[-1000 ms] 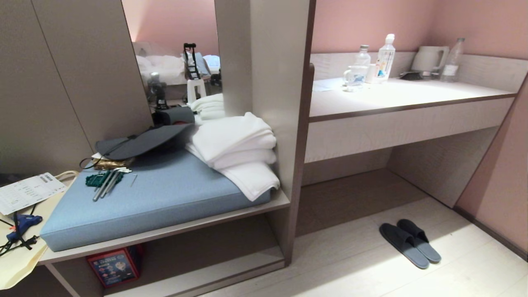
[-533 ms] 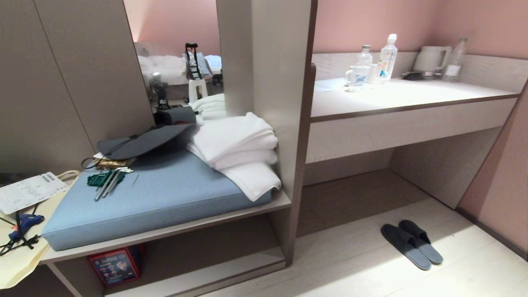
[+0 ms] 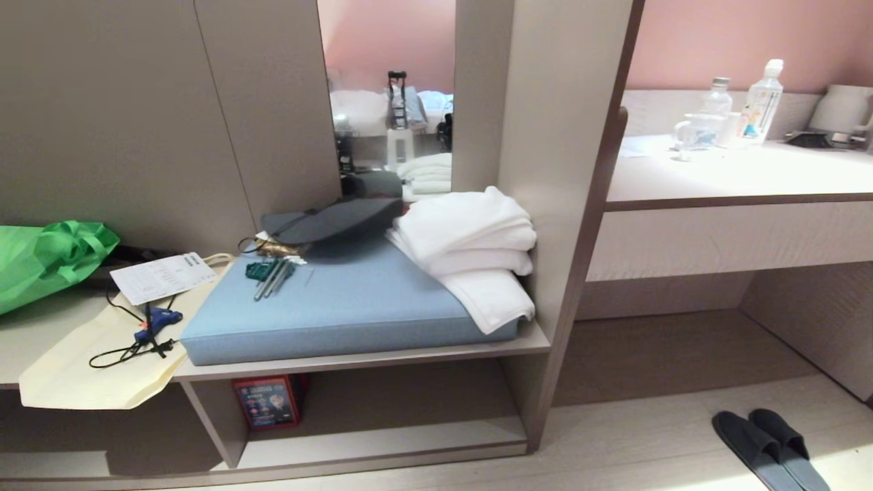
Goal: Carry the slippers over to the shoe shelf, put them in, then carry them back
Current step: Pick up the slippers on the floor
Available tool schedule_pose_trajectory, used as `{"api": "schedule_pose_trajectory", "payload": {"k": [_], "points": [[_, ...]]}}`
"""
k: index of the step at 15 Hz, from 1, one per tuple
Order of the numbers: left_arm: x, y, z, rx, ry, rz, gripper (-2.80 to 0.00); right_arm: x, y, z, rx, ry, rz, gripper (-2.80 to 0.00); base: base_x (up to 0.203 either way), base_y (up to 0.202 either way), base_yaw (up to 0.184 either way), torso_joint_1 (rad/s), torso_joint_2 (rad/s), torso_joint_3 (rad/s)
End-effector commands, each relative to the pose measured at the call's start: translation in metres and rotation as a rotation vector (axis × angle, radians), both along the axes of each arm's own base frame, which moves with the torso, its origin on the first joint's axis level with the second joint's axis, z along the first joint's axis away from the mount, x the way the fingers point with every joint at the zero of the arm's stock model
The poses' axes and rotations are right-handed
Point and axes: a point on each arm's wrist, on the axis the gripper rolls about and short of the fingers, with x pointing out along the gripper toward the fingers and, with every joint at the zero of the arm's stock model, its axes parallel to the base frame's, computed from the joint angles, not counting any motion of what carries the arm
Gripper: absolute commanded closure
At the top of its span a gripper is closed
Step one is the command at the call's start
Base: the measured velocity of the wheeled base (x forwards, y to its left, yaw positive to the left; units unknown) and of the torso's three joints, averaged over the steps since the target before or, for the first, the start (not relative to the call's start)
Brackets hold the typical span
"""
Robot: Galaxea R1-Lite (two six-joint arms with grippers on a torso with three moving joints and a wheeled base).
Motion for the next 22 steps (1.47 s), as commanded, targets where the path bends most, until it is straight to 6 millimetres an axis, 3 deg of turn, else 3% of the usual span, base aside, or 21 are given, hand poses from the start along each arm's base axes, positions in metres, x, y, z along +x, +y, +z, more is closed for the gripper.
{"api": "schedule_pose_trajectory", "payload": {"k": [1,10,22], "points": [[0.0,0.0,0.0,0.0,-0.001,0.0,0.0,0.0,0.0,-0.0001,0.002,0.001,-0.001,0.0,0.0,0.0,0.0,0.0,0.0,0.0],[-0.0001,0.0,0.0002,0.0,-0.001,0.0,0.0,0.0,0.0,-0.0001,0.001,0.001,-0.001,0.0,0.0,-0.02,0.0,0.001,0.0,0.0],[0.0001,0.0,-0.0002,0.0,0.001,0.0,0.0,0.0,0.0,-0.0001,0.001,0.001,-0.001,0.0,0.0,-0.196,0.003,0.001,0.0,0.003]]}}
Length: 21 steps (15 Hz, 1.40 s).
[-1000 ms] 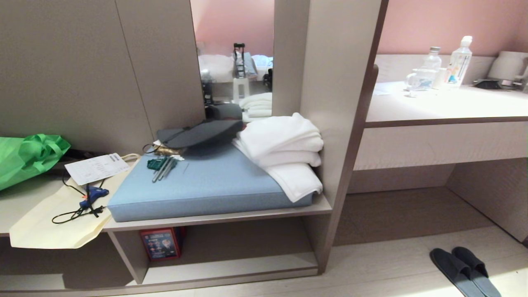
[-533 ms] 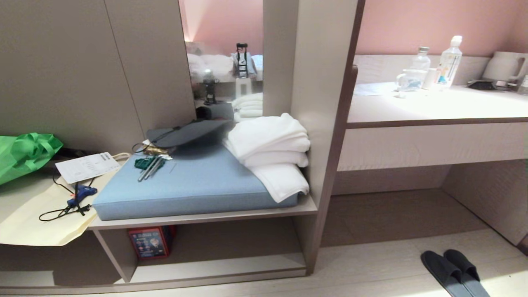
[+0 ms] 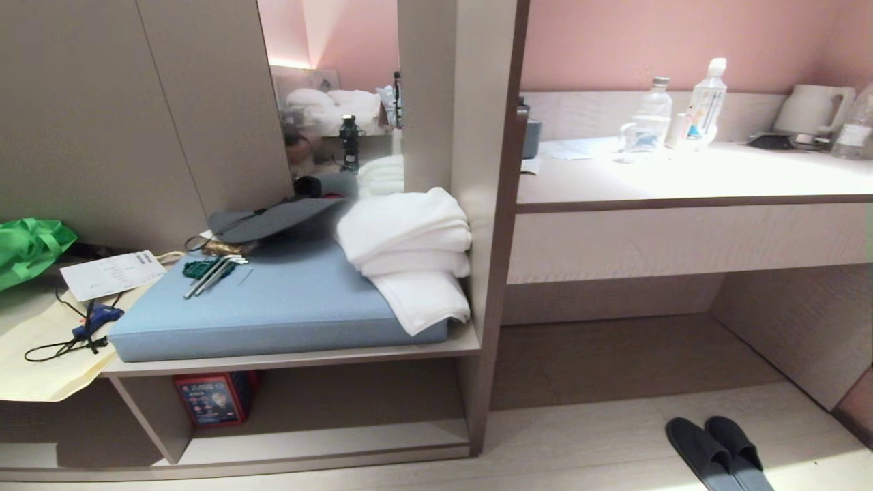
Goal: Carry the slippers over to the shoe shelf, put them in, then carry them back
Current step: Pick up the slippers on the floor
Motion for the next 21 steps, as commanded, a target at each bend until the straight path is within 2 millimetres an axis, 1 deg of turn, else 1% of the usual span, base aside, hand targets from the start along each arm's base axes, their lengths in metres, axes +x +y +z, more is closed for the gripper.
{"api": "schedule_pose_trajectory", "payload": {"k": [1,21], "points": [[0.0001,0.0,-0.0001,-0.001,0.001,0.0,0.0,0.0,0.0,-0.0001,0.001,0.0,0.0,0.0,0.0,-0.199,0.002,0.002,0.0,0.002],[-0.0001,0.0,0.0002,-0.001,-0.002,0.0,0.0,0.0,0.0002,-0.0001,-0.009,0.001,0.008,0.0,0.0,-0.196,0.002,0.002,0.0,0.003]]}}
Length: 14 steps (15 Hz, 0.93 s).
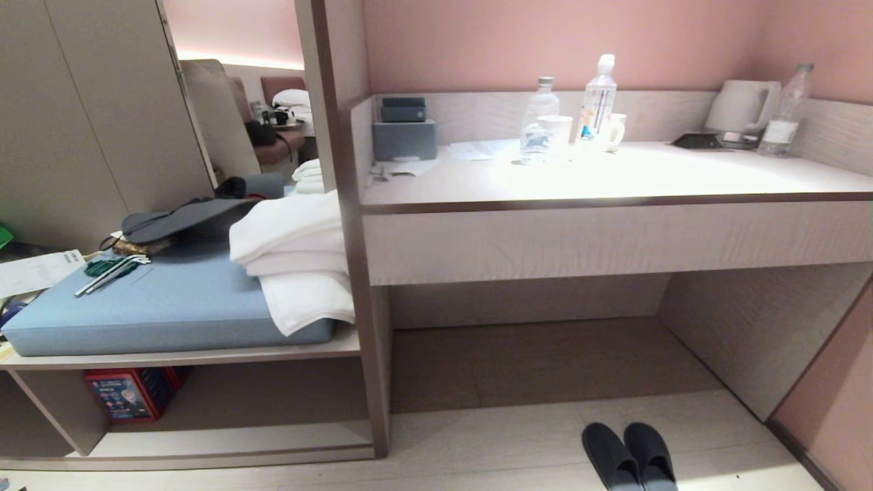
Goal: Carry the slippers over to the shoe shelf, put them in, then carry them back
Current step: Pick up the slippers on the floor
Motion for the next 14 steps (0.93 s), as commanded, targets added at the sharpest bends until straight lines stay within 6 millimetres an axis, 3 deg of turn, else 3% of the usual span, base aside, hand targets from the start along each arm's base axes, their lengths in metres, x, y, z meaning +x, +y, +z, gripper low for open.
{"api": "schedule_pose_trajectory", "payload": {"k": [1,11,14], "points": [[0.0,0.0,0.0001,0.0,0.0,0.001,0.0,0.0,0.0,-0.0001,0.001,0.0,-0.001,0.0,0.0,-0.195,0.004,0.003,0.0,0.0],[0.0,0.0,-0.0002,0.0,0.0,0.0,0.0,0.0,0.0,-0.0001,0.001,0.0,-0.001,0.0,0.0,-0.195,0.002,0.002,0.0,0.004],[0.0001,0.0,-0.0002,0.0,0.002,0.001,0.0,0.0,0.0,-0.0001,0.001,0.0,-0.001,0.0,0.0,-0.081,0.002,0.003,0.0,0.001]]}}
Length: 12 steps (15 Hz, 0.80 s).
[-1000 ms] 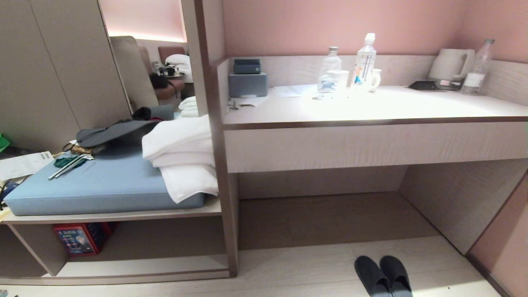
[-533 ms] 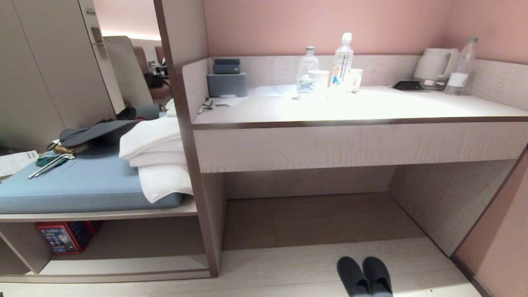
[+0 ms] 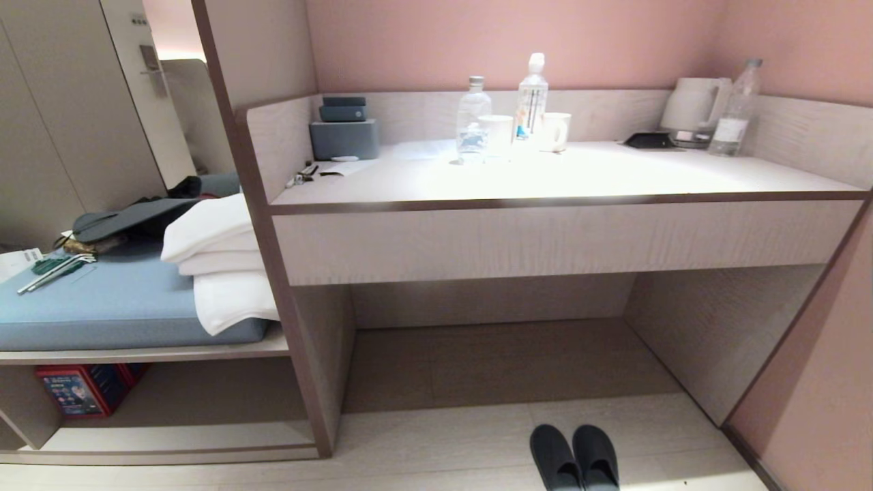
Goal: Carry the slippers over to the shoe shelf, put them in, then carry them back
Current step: Pick up the slippers on the floor
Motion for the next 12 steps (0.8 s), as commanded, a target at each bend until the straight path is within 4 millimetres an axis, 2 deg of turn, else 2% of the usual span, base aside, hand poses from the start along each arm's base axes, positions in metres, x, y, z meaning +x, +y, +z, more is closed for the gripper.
{"api": "schedule_pose_trajectory", "payload": {"k": [1,4,12], "points": [[0.0001,0.0,0.0001,0.0,0.001,0.0,0.0,0.0,0.0,-0.0001,0.001,0.0,-0.001,0.0,0.0,0.0,0.0,0.0,0.0,0.0],[-0.0002,0.0,0.0004,0.0,-0.002,0.001,0.0,0.0,0.0,-0.0001,0.0,0.0,-0.001,0.0,0.0,0.0,0.0,0.0,0.0,-0.046],[-0.0001,0.0,0.0,-0.001,-0.001,0.001,0.0,0.0,0.0,-0.0001,0.0,0.0,-0.002,0.0,0.0,0.0,0.0,0.001,0.0,-0.192]]}}
